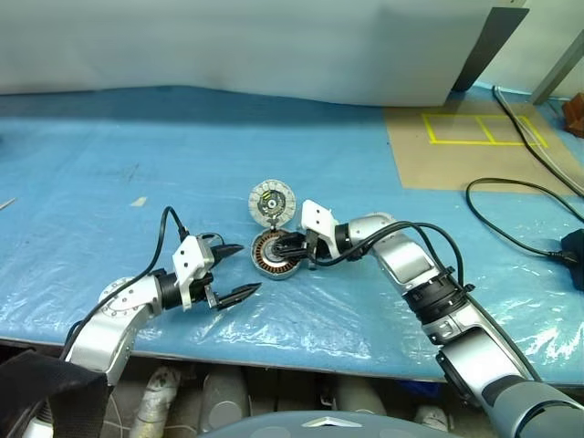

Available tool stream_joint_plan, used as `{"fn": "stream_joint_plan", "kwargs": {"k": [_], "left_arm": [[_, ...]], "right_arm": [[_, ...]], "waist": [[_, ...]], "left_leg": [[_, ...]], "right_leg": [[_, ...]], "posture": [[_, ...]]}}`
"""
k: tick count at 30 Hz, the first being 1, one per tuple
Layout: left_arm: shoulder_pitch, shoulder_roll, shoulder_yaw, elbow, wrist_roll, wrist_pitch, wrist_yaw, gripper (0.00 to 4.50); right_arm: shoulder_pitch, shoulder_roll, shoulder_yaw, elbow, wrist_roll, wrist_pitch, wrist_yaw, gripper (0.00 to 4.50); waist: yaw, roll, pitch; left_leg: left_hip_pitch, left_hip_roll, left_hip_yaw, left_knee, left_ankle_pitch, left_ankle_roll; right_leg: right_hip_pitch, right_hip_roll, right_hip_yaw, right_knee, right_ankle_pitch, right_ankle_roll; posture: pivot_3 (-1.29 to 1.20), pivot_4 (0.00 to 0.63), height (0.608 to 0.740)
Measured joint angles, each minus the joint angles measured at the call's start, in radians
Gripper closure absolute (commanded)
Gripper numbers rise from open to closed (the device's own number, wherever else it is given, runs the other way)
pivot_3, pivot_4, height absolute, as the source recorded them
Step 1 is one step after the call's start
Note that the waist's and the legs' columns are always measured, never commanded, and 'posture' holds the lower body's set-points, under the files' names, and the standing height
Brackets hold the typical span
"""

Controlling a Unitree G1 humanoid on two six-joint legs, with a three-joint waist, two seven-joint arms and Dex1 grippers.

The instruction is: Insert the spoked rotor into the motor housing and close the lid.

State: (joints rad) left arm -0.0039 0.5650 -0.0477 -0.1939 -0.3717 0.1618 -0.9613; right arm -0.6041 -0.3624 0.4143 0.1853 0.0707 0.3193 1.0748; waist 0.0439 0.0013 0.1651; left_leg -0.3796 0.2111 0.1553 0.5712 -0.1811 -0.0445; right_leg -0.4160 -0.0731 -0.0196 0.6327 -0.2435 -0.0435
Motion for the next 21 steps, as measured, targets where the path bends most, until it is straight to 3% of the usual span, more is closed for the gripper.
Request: {"fn": "stream_joint_plan", "kwargs": {"k": [2, 7, 21], "left_arm": [[-0.004, 0.000, 0.000, 0.000, 0.000, 0.003, 0.002, 0.00], [-0.009, -0.002, -0.003, -0.012, 0.000, 0.030, 0.013, 0.00], [-0.025, -0.002, -0.003, -0.052, -0.005, 0.089, 0.028, 0.00]], "right_arm": [[0.000, 0.007, 0.000, 0.010, -0.007, -0.018, -0.009, 3.93], [0.000, 0.017, 0.001, 0.023, -0.021, -0.037, -0.021, 2.30], [-0.002, 0.007, -0.047, -0.035, 0.034, 0.060, 0.010, 2.30]], "waist": [[0.000, 0.000, 0.000], [0.000, 0.000, 0.000], [0.000, 0.000, 0.000]], "left_leg": [[0.000, 0.000, 0.000, 0.000, 0.000, 0.000], [0.002, 0.000, 0.000, 0.001, 0.000, 0.000], [0.003, 0.000, 0.000, 0.000, 0.000, 0.000]], "right_leg": [[0.000, 0.000, 0.000, 0.001, 0.000, 0.000], [0.002, 0.000, 0.000, 0.002, 0.000, 0.000], [0.003, 0.000, 0.000, 0.001, 0.000, 0.000]], "posture": [[0.00, 0.150, 0.740], [0.00, 0.150, 0.740], [0.00, 0.150, 0.740]]}}
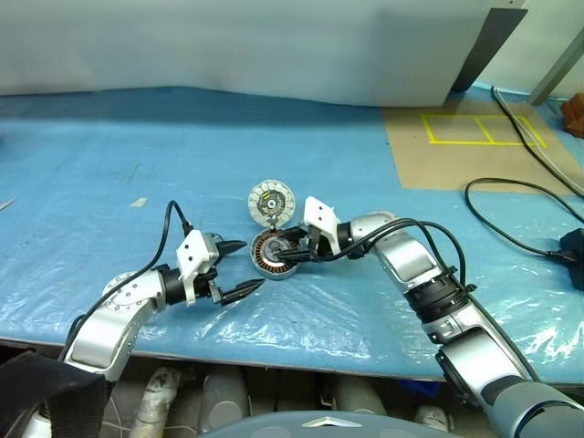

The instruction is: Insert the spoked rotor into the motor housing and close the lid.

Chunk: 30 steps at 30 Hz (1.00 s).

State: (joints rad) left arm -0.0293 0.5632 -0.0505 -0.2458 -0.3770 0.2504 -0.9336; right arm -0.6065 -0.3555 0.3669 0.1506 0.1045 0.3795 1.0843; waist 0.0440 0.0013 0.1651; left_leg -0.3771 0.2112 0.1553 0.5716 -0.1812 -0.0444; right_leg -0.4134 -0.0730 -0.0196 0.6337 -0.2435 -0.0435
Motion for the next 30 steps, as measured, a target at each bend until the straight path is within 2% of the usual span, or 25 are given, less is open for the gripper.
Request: {"fn": "stream_joint_plan", "kwargs": {"k": [9, 17, 20, 24, 25, 30], "left_arm": [[-0.006, 0.000, 0.000, 0.000, 0.000, 0.003, 0.000, 0.00], [-0.008, 0.000, 0.000, -0.001, 0.001, 0.009, 0.003, 0.00], [-0.008, -0.001, 0.000, -0.002, 0.002, 0.010, 0.004, 0.00], [-0.007, -0.001, 0.000, -0.002, 0.003, 0.009, 0.004, 0.00], [-0.005, -0.001, 0.000, -0.002, 0.003, 0.009, 0.004, 0.00], [0.004, -0.001, 0.000, -0.002, 0.004, 0.007, 0.004, 0.00]], "right_arm": [[-0.042, 0.018, 0.001, -0.003, 0.005, -0.011, -0.007, 2.30], [-0.049, 0.009, 0.054, 0.075, -0.060, -0.101, 0.025, 2.30], [-0.079, 0.023, 0.065, 0.143, -0.077, -0.135, 0.032, 2.90], [-0.135, 0.032, 0.058, 0.180, -0.080, -0.164, 0.039, 4.30], [-0.138, 0.032, 0.057, 0.183, -0.080, -0.173, 0.044, 4.46], [-0.139, 0.029, 0.054, 0.190, -0.079, -0.178, 0.063, 4.46]], "waist": [[0.000, 0.000, 0.000], [0.000, 0.000, 0.000], [-0.002, 0.000, 0.000], [-0.001, 0.000, 0.000], [-0.001, 0.000, 0.000], [-0.001, 0.000, 0.000]], "left_leg": [[0.000, 0.000, 0.000, 0.000, 0.000, 0.000], [-0.001, 0.000, 0.000, 0.000, 0.000, 0.000], [-0.001, 0.000, 0.000, 0.000, 0.000, 0.000], [-0.001, 0.000, 0.000, 0.000, 0.000, 0.000], [-0.002, 0.000, 0.000, 0.000, 0.000, 0.000], [-0.003, 0.000, 0.000, 0.000, 0.000, 0.000]], "right_leg": [[0.000, 0.000, 0.000, 0.000, 0.000, 0.000], [-0.001, 0.000, 0.000, 0.000, 0.000, 0.000], [-0.001, 0.000, 0.000, 0.000, 0.000, 0.000], [-0.001, 0.000, 0.000, 0.000, 0.000, 0.000], [-0.001, 0.000, 0.000, 0.000, 0.000, 0.000], [-0.002, 0.000, -0.001, 0.000, 0.000, 0.000]], "posture": [[0.00, 0.150, 0.740], [0.00, 0.150, 0.740], [0.00, 0.150, 0.740], [0.00, 0.150, 0.740], [0.00, 0.150, 0.740], [0.00, 0.150, 0.740]]}}
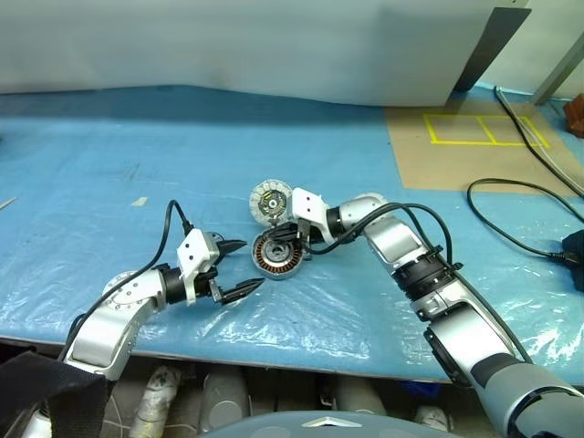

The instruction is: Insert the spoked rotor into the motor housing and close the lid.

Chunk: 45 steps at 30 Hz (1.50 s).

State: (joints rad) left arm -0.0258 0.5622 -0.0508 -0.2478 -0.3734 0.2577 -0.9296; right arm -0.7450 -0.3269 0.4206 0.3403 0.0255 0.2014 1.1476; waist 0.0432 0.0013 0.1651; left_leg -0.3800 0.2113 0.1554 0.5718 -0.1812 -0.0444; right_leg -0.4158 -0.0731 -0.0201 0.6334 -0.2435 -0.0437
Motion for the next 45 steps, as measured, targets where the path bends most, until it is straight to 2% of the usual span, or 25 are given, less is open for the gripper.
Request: {"fn": "stream_joint_plan", "kwargs": {"k": [12, 20, 29, 38, 45], "left_arm": [[-0.006, -0.003, 0.000, 0.005, 0.003, -0.010, 0.000, 0.00], [-0.008, -0.003, -0.002, 0.007, 0.004, -0.010, -0.001, 0.00], [0.003, -0.006, -0.006, 0.007, 0.006, -0.016, 0.000, 0.00], [0.021, -0.018, -0.006, 0.032, 0.015, -0.044, -0.001, 0.00], [0.020, -0.022, -0.009, 0.078, 0.025, -0.077, -0.007, 0.00]], "right_arm": [[-0.029, 0.004, -0.027, 0.029, -0.005, -0.004, -0.006, 4.46], [-0.049, -0.031, 0.009, 0.075, -0.086, -0.115, 0.021, 4.46], [-0.092, -0.021, 0.027, 0.161, -0.136, -0.214, 0.040, 4.46], [-0.097, -0.016, 0.035, 0.160, -0.165, -0.265, 0.061, 4.46], [-0.092, -0.027, 0.083, 0.089, -0.178, -0.286, 0.132, 4.46]], "waist": [[0.000, 0.000, 0.000], [-0.001, 0.000, 0.000], [-0.001, 0.000, 0.000], [-0.002, 0.000, 0.000], [-0.001, 0.000, 0.000]], "left_leg": [[0.000, 0.000, 0.000, 0.000, 0.000, 0.000], [0.000, 0.000, 0.000, 0.001, 0.000, 0.000], [-0.002, 0.001, 0.000, 0.002, 0.000, 0.000], [-0.001, 0.001, 0.000, 0.003, 0.000, 0.001], [-0.001, 0.001, 0.000, 0.004, -0.002, 0.004]], "right_leg": [[0.000, 0.000, 0.000, 0.000, 0.000, 0.000], [-0.001, 0.000, 0.000, 0.001, 0.000, 0.000], [-0.002, 0.000, 0.000, 0.002, 0.000, 0.000], [-0.002, 0.000, 0.000, 0.003, 0.000, 0.000], [-0.002, 0.000, 0.000, 0.004, 0.000, 0.000]], "posture": [[0.00, 0.150, 0.740], [0.00, 0.150, 0.740], [0.00, 0.150, 0.740], [0.00, 0.150, 0.740], [0.00, 0.150, 0.740]]}}
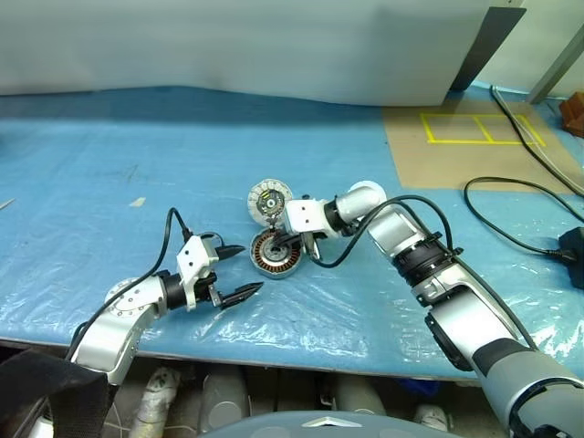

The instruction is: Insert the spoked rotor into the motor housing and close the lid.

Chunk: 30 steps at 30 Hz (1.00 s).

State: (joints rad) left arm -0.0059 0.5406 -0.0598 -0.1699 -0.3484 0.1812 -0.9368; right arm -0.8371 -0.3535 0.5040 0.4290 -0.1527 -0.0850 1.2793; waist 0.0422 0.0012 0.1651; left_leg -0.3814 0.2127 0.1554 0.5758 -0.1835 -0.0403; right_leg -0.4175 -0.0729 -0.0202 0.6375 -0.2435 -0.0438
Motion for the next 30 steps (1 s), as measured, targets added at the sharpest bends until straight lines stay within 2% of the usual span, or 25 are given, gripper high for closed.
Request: {"fn": "stream_joint_plan", "kwargs": {"k": [9, 16, 20, 25, 30], "left_arm": [[-0.003, -0.001, -0.008, 0.010, 0.002, -0.017, -0.007, 0.00], [-0.004, 0.000, -0.011, -0.054, -0.002, 0.038, 0.024, 0.00], [-0.013, 0.000, -0.011, -0.065, -0.006, 0.062, 0.028, 0.00], [-0.016, 0.000, -0.006, -0.066, -0.023, 0.067, 0.026, 0.00], [-0.013, 0.004, 0.006, -0.065, -0.023, 0.062, 0.025, 0.00]], "right_arm": [[0.017, -0.022, 0.023, -0.050, -0.010, -0.017, 0.030, 4.46], [0.017, -0.022, 0.020, -0.050, -0.006, -0.009, 0.028, 4.46], [0.018, -0.019, -0.009, -0.065, 0.050, 0.073, 0.046, 4.46], [0.023, -0.010, -0.076, -0.185, 0.172, 0.244, 0.072, 4.46], [0.080, 0.007, -0.080, -0.205, 0.177, 0.298, 0.013, 4.46]], "waist": [[0.000, 0.000, 0.000], [0.000, 0.000, 0.000], [0.000, 0.000, 0.000], [0.000, 0.000, 0.000], [0.002, 0.000, 0.000]], "left_leg": [[0.000, 0.000, 0.000, 0.000, 0.000, 0.000], [0.000, 0.000, 0.000, 0.000, 0.000, 0.000], [0.000, 0.000, 0.000, 0.000, 0.000, 0.000], [0.000, 0.000, 0.000, 0.000, 0.000, 0.000], [0.000, 0.000, 0.000, 0.000, 0.000, 0.000]], "right_leg": [[0.000, 0.000, 0.000, 0.000, 0.000, 0.000], [0.000, 0.000, 0.000, 0.000, 0.000, 0.000], [0.000, 0.000, 0.000, 0.000, 0.000, 0.000], [0.000, 0.000, 0.000, 0.000, 0.000, 0.000], [0.000, 0.000, 0.000, 0.000, 0.000, 0.000]], "posture": [[0.00, 0.150, 0.740], [0.00, 0.150, 0.740], [0.00, 0.150, 0.740], [0.00, 0.150, 0.740], [0.00, 0.150, 0.740]]}}
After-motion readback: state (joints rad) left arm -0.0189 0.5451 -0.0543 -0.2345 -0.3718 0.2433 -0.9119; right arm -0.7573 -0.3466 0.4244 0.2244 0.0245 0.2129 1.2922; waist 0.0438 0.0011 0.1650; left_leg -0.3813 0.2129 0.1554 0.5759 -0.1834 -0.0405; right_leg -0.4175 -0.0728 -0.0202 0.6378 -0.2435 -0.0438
